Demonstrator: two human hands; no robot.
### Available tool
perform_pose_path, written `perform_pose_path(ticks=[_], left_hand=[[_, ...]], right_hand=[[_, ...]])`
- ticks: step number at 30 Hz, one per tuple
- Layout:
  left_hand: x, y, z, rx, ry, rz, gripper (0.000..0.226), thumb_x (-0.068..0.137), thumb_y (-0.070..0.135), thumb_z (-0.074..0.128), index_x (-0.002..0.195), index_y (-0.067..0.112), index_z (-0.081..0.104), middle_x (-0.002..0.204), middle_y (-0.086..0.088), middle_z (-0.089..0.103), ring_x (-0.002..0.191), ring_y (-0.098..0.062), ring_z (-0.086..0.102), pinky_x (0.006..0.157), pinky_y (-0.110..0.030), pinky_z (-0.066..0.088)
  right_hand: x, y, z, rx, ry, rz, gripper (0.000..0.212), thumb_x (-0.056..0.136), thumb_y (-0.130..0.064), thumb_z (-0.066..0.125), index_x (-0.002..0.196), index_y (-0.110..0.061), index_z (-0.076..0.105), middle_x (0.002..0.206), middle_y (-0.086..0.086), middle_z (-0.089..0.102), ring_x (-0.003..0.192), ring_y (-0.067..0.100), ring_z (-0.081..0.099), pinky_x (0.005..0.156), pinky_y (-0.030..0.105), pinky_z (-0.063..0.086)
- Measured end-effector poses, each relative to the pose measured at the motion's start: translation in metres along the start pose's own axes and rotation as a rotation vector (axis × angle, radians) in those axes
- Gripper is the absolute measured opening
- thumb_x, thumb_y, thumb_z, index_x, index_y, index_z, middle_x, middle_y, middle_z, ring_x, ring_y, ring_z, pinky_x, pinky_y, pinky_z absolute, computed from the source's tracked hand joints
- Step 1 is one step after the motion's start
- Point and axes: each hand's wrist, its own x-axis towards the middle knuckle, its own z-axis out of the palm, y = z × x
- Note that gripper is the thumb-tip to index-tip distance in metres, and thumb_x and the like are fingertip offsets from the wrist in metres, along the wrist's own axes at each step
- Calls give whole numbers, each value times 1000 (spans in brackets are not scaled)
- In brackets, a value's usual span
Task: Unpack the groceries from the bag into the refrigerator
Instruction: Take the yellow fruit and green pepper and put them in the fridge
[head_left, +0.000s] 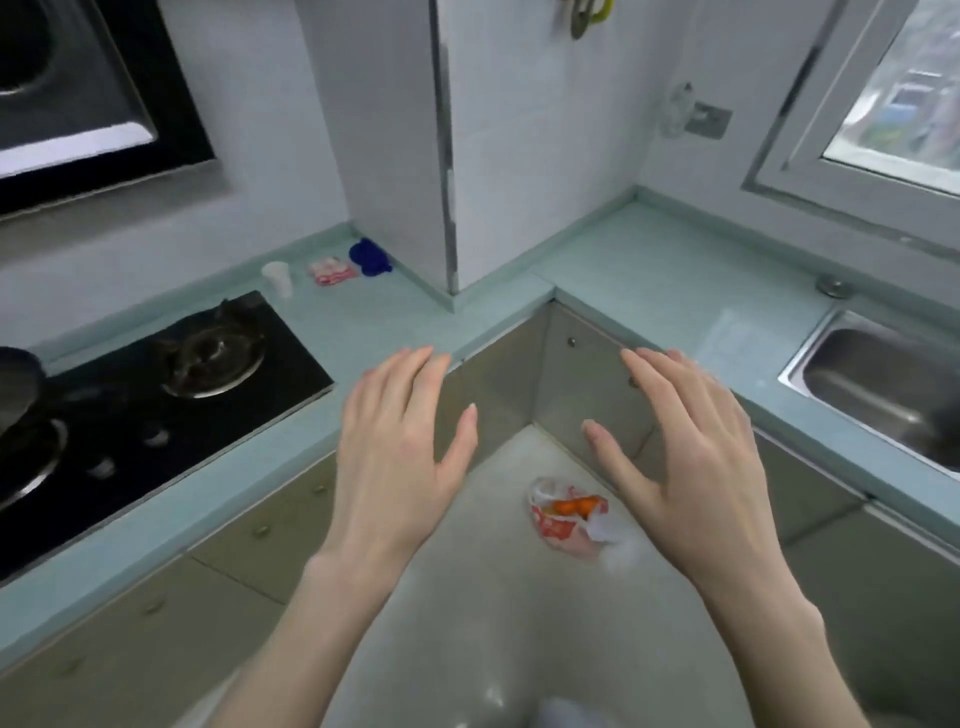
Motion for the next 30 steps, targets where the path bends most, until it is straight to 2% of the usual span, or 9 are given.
perform_pose_path(ticks=[8, 13, 17, 24, 30], left_hand=[[38, 28, 85, -128, -140, 76, 51, 101, 41, 51, 143, 12, 53, 148, -4, 53, 144, -20, 42, 119, -42, 33], [55, 45, 150, -138, -195, 102, 50, 101, 36, 55, 143, 11, 53, 149, -5, 52, 145, -21, 41, 118, -46, 34], [72, 64, 205, -135, -230, 113, 49, 100, 35, 55, 142, 9, 54, 147, -7, 54, 143, -22, 43, 118, -44, 35], [96, 92, 305, -198, -224, 56, 45, 99, 28, 57, 140, 7, 56, 145, -7, 56, 142, -24, 45, 118, -39, 34], [83, 78, 376, -233, -226, -31, 44, 100, 26, 56, 140, 7, 55, 144, -6, 56, 141, -21, 45, 119, -29, 30]], right_hand=[[-22, 69, 23, -23, 145, 249, 50, 97, -38, 65, 135, -7, 62, 140, 3, 62, 140, 22, 51, 114, 51, 40], [-20, 133, 48, -44, 112, 352, 51, 96, -40, 65, 136, -8, 61, 142, 4, 61, 139, 22, 52, 112, 51, 43], [-11, 183, 72, -37, 56, 379, 56, 97, -43, 64, 140, -9, 57, 147, 6, 56, 141, 24, 50, 113, 51, 42], [18, 258, 122, -21, -40, 322, 57, 98, -37, 67, 144, -7, 54, 150, 7, 53, 143, 25, 47, 114, 50, 41], [14, 294, 180, -2, -81, 311, 53, 98, -34, 67, 142, -7, 55, 151, 8, 52, 141, 25, 50, 115, 46, 41]])
